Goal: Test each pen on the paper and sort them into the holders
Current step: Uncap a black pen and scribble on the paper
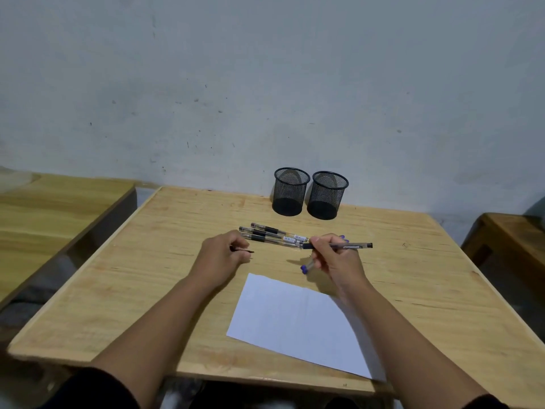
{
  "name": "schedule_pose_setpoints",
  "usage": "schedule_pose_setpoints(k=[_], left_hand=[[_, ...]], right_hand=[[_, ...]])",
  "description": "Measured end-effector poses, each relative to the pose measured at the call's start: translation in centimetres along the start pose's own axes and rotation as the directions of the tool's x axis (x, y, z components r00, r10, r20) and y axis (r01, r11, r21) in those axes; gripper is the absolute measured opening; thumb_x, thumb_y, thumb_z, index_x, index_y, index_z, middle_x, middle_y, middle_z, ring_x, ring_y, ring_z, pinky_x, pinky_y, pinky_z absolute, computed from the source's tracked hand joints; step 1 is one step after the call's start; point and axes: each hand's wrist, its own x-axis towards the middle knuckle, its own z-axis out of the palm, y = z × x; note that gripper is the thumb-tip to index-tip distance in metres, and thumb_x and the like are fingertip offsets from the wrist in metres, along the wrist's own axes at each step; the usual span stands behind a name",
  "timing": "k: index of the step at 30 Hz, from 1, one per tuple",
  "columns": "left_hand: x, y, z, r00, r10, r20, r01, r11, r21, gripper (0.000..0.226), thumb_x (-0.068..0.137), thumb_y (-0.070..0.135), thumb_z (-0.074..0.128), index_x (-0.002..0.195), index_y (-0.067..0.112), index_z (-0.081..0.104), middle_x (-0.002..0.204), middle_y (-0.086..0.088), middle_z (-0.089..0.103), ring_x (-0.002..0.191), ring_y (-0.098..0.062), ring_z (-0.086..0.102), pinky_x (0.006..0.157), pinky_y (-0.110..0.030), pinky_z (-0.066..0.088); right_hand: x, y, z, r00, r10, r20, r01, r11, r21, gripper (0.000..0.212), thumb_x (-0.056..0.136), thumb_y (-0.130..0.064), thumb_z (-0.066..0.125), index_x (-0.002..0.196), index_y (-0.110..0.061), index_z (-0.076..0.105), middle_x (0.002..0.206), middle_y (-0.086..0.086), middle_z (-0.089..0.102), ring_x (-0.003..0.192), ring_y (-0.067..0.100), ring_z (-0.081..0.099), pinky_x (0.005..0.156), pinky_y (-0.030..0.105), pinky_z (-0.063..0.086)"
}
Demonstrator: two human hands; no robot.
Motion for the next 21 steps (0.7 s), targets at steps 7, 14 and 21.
schedule_pose_setpoints(k=[7, 14, 21], left_hand=[[0.3, -0.9, 1.7, 0.998, 0.050, 0.039, -0.053, 0.994, 0.096, 0.019, 0.077, 0.018, 0.072, 0.095, 0.019, 0.068, 0.097, -0.001, 0.070, 0.093, -0.014, 0.061, 0.080, -0.020, 0.040], [-3.9, -1.1, -0.1, 0.990, 0.141, -0.033, -0.139, 0.989, 0.053, 0.014, 0.084, 0.022, 0.064, 0.097, 0.026, 0.067, 0.100, 0.010, 0.065, 0.094, -0.003, 0.056, 0.080, -0.010, 0.038], [-7.5, -3.3, -1.0, 0.945, 0.272, 0.183, -0.305, 0.934, 0.188, 0.026, 0.083, 0.035, 0.060, 0.107, 0.028, 0.067, 0.111, 0.012, 0.067, 0.111, -0.001, 0.052, 0.097, -0.022, 0.041]], right_hand=[[-1.7, 0.4, 1.8, 0.996, 0.063, 0.058, -0.069, 0.992, 0.110, 0.012, 0.090, -0.013, 0.060, 0.089, -0.004, 0.068, 0.064, 0.007, 0.065, 0.049, 0.011, 0.057, 0.047, 0.018, 0.047], [-3.6, 1.5, 4.0, 0.985, 0.113, 0.132, -0.134, 0.977, 0.164, 0.013, 0.086, 0.004, 0.059, 0.083, -0.007, 0.066, 0.060, 0.009, 0.058, 0.050, 0.018, 0.050, 0.050, 0.026, 0.042], [-3.6, 2.7, 4.8, 0.975, 0.136, 0.178, -0.141, 0.990, 0.017, 0.006, 0.088, 0.003, 0.055, 0.088, 0.002, 0.061, 0.058, 0.010, 0.055, 0.052, 0.019, 0.046, 0.050, 0.027, 0.036]])
